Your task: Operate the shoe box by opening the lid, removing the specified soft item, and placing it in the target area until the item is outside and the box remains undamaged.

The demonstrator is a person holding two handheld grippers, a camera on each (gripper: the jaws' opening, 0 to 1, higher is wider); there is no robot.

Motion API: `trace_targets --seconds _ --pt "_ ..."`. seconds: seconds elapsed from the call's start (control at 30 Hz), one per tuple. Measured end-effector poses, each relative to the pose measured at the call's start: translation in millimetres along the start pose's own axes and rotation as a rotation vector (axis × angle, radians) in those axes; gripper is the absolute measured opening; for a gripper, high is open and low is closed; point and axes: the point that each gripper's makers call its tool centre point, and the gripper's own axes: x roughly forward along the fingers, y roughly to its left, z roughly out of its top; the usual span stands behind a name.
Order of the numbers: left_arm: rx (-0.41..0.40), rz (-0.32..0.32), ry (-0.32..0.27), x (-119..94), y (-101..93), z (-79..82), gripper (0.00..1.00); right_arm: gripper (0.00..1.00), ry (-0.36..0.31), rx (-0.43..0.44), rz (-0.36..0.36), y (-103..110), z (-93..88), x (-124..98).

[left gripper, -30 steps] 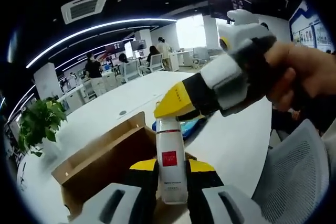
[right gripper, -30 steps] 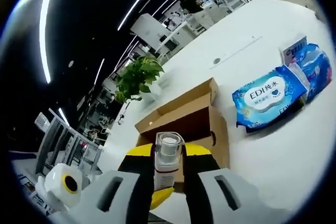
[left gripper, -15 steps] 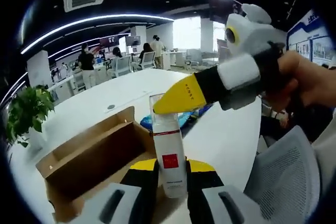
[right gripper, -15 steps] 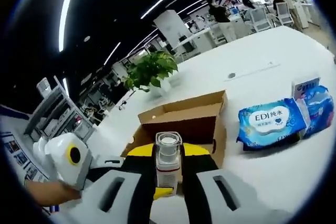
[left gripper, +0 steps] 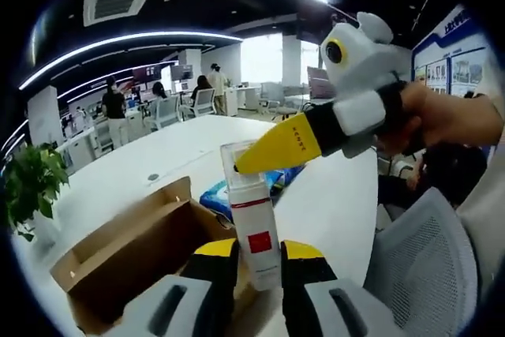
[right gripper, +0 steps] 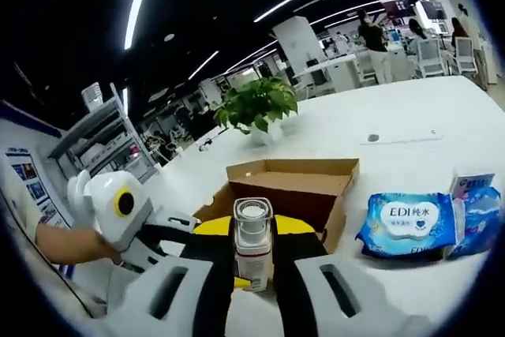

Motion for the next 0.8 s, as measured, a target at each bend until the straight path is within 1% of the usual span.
trace_targets --seconds 0.07,0.27,0.43,0.57,0.67,0.8 --pt "0.005 -0.002 0.001 0.0 0.6 1.6 0.23 0.14 0.005 -0.039 0.022 -0.3 1.5 -1.0" --pt "0.001 -0.010 -0.013 -4.0 4.4 7.7 0.27 0.14 0.010 -0.082 0.066 -3.5 7.8 -6.4" --pt "-0.007 0.001 -0.015 -9.9 11.5 9.5 0.29 0.14 0.005 -0.112 0.087 -10.2 15.9 -8.9" --pt "-0.019 0.017 -0.017 -15.7 20.3 8.7 0.32 0.14 0.008 -0.151 0.117 -20.4 25.5 -11.5" --pt "-0.043 0.030 -0.015 -20.8 28.4 6.7 0.33 0.14 0.011 -0.176 0.140 -27.1 32.8 -13.6" --pt "-0.063 0.043 -0.014 -26.3 36.7 3.7 0.37 0.14 0.019 -0.236 0.172 -35.8 41.9 -15.8"
